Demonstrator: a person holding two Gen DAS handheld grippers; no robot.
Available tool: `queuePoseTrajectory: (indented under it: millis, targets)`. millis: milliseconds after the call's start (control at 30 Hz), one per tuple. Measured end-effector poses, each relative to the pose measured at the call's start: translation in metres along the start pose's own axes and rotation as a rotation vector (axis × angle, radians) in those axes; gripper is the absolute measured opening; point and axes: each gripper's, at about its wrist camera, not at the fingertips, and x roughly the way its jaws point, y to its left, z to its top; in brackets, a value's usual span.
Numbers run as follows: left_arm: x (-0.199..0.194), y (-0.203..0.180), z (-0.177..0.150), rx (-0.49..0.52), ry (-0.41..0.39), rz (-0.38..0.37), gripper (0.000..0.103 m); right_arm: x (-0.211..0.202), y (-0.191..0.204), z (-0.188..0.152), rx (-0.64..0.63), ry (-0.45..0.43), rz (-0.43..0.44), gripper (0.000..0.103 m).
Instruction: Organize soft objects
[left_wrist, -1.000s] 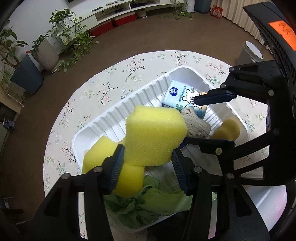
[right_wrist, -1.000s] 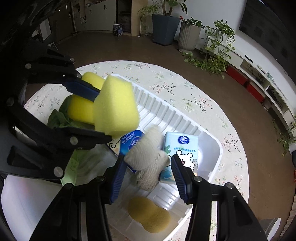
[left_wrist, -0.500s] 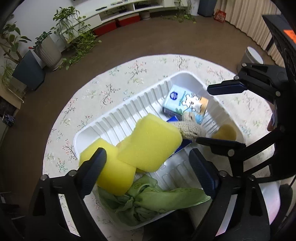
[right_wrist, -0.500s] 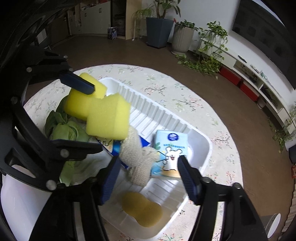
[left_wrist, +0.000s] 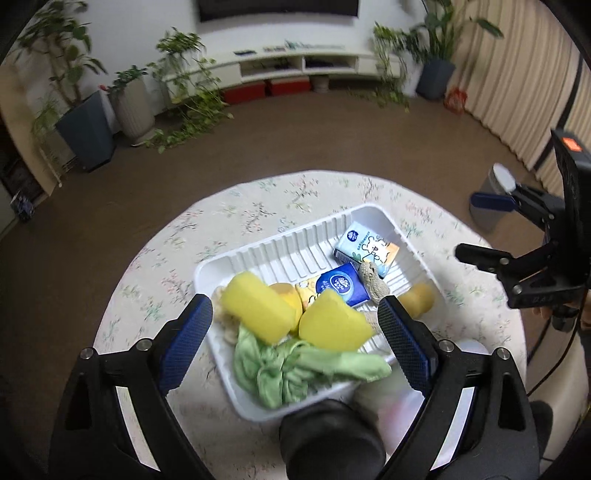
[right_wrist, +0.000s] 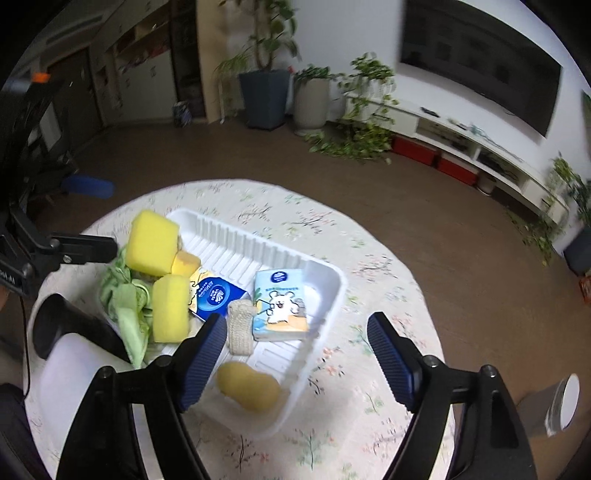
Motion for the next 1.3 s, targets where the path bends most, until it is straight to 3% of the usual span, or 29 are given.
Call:
queuePoseTrajectory:
  millis: [400,733,900,1033,1300]
  targets:
    - [-0.093,0.008,-0.112,-0.168,-0.237,0.070,0.102,-0.098,0.008,-0.066,0.185,-0.148,-0.006,0.091]
    - [-0.128,-0.016,-0.220,-0.282,-0.359,0.122,0.103,-0.137,0.064,-0.170,0.312,-0.177,0.011,0.095]
    - [-0.125,-0.042,-0.256,-0.269,-0.359,0.180,0.103,-0.135,0.109,-0.214,0.317,-0.166,0.006,0.095]
    - [-0.109,-0.055,-0.280,-0.322,-0.302,0.180,0.103,-0.135,0.144,-0.238,0.306,-0.181,-0.003,0.095]
    - [-0.091,-0.072,-0.311,-0.356,-0.255,0.243,0.103,-0.127,0.192,-0.262,0.262,-0.198,-0.062,0.095]
